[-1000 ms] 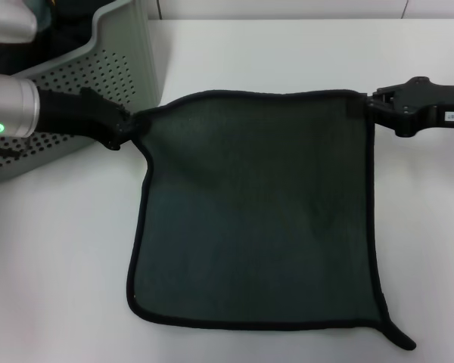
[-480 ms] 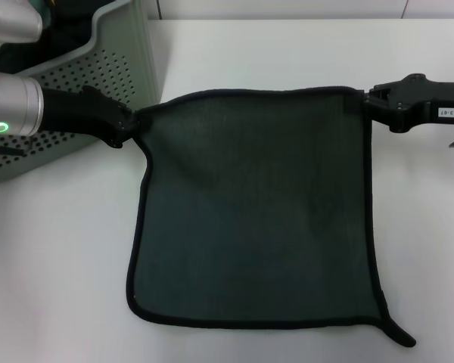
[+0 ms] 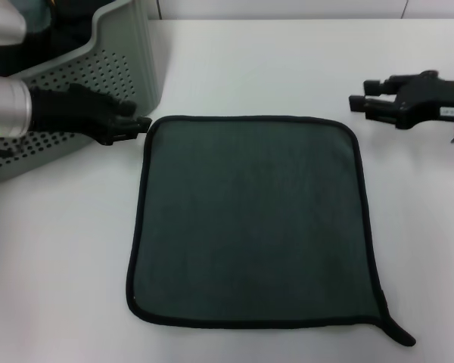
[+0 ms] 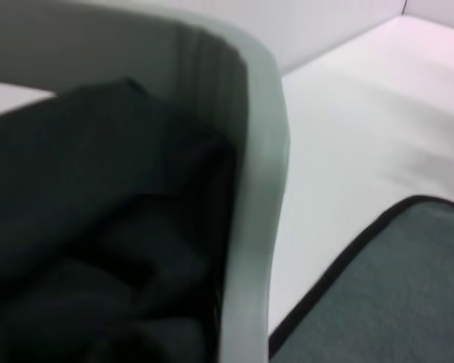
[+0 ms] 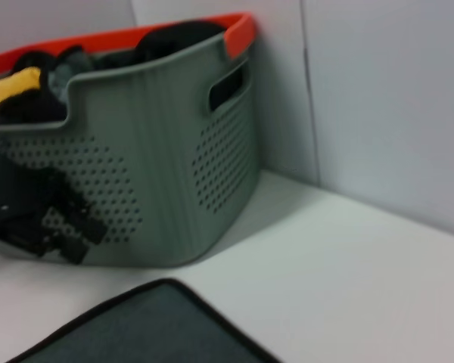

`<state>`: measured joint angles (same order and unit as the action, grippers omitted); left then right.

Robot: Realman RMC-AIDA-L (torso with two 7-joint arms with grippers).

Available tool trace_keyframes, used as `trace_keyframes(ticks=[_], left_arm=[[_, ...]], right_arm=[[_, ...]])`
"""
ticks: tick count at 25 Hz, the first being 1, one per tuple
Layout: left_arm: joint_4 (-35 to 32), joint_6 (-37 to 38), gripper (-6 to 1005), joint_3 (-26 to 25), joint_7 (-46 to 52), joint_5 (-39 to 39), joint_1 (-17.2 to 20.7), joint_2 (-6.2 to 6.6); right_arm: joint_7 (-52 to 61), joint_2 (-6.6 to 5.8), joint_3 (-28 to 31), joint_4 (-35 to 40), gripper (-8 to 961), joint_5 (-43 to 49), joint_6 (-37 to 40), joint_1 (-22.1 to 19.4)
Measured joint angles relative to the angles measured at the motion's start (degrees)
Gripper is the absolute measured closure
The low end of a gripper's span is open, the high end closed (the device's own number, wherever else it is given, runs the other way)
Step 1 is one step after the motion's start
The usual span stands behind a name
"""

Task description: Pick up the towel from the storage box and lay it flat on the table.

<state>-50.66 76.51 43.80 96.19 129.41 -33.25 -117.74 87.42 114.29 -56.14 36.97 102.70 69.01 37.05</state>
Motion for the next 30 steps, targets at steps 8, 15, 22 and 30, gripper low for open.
trace_keyframes(ticks=[8,15,22,30], left_arm=[[1.8,13.6,559,0.0,-13.4,-11.1,2.3,1.25],[11.5,31.6,489,0.0,-27.7,-24.9,3.2,2.04],[14.4,35.6,488,0.0,-35.0,-28.3,5.2,3.0],[14.5,35.9,487,0.3,-34.9,-27.9,6.0,3.04]], right_arm=[[-6.7,0.05,0.5,0.1,509,-3.3,12.2,-1.4],[-15.2,1.67,-0.8,-0.2,237,-7.8,27.9,-4.2],[-18.7,1.86,-7.6,-2.5,54,-15.0,31.9,-4.7],[-20.0,1.89,-11.6,-3.5,54,-18.7,32.2,-4.2]])
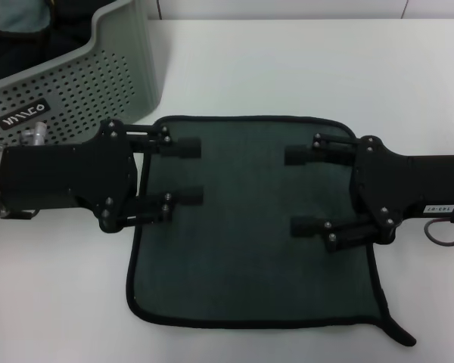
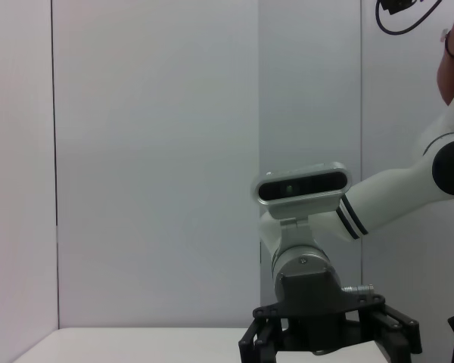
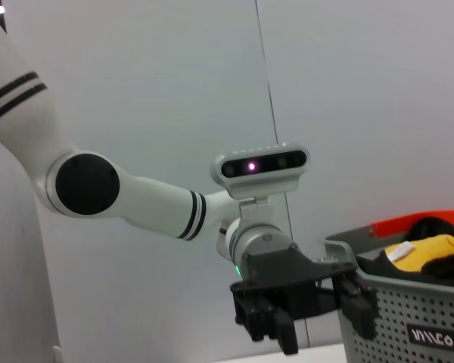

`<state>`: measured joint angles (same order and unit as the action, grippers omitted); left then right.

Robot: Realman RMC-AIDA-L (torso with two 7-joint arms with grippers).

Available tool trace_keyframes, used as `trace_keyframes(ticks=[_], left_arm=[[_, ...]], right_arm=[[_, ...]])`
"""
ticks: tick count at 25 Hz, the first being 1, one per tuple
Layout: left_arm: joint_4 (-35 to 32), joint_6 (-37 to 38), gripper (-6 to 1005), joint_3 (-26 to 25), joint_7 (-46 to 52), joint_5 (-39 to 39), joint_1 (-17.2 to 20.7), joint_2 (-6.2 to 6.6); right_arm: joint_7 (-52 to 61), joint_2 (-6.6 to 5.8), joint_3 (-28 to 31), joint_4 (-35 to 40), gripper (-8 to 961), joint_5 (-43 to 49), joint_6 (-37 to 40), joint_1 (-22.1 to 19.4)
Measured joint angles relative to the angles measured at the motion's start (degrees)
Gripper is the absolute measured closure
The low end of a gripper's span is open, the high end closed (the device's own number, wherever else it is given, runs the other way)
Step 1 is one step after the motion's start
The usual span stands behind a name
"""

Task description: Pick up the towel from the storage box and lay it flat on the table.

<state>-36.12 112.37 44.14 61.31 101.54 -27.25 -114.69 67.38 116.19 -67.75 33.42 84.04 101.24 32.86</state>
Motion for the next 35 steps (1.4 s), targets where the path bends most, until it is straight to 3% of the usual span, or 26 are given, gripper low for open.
trace_keyframes(ticks=[35], left_arm=[[0.2,0.6,484,0.1,4.4,0.2,0.1,0.25]], right_arm=[[-2.6,0.0,-2.0,-2.4,54,-3.3,0.1,-0.2]])
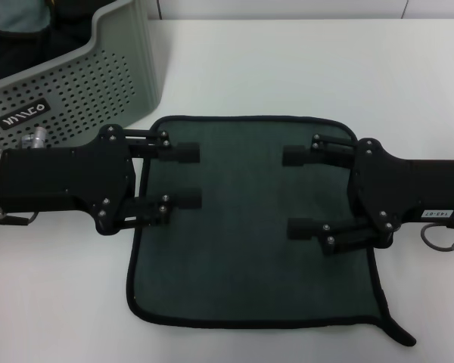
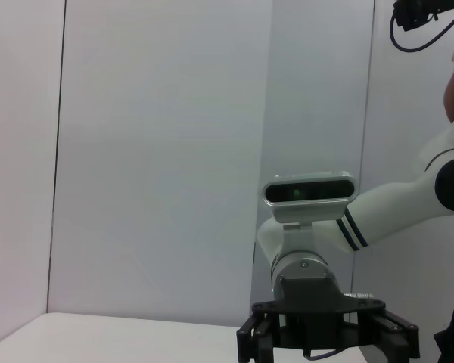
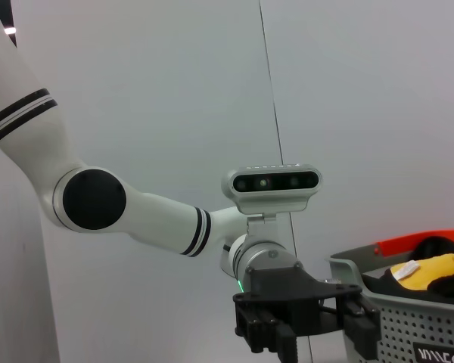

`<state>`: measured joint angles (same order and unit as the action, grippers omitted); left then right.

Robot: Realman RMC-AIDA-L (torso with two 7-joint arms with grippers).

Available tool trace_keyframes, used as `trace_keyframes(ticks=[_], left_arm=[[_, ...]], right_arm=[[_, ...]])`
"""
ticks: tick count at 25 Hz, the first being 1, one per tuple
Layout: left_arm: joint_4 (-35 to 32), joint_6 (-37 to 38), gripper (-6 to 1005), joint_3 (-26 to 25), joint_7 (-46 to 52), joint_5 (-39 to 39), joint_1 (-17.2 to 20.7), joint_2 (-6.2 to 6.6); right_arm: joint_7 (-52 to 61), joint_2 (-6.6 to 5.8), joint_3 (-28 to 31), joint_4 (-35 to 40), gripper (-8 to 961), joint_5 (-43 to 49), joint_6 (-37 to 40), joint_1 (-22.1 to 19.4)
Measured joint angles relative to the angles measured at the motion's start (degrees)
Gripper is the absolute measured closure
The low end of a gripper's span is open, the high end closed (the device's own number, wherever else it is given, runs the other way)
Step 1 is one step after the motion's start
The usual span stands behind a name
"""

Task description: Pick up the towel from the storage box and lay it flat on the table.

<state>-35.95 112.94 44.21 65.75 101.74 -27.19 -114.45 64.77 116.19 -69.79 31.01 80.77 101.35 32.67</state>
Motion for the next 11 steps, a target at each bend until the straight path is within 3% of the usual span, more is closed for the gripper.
trace_keyframes(ticks=[11], left_arm=[[0.0,-0.3,484,0.0,-0.1,-0.1,-0.2,-0.26]], right_arm=[[0.0,0.0,0.2,-0.5,54,-0.1,0.0,-0.3]])
